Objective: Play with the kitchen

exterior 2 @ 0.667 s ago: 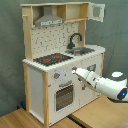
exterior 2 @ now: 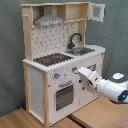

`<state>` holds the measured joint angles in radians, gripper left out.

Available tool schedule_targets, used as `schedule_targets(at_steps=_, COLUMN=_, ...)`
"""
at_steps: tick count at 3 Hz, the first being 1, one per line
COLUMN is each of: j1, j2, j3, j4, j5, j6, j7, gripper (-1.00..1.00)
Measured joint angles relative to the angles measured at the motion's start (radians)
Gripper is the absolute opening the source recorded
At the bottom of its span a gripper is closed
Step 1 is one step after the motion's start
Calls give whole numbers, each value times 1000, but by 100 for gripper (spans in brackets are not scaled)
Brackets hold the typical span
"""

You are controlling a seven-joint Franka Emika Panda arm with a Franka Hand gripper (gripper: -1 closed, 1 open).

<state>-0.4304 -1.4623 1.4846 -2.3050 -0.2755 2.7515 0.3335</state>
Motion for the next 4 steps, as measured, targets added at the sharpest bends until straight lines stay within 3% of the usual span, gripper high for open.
schedule_targets(at_steps=2, j1=-27, j2=-3, j3=26, j4=-46, j5=-1, j6=36, j7=199, gripper=100)
schedule_targets(at_steps=4, j1=-94, j2=-10, j3=51, j4=-102, j5=-1, j6=155, j7=360, gripper=100)
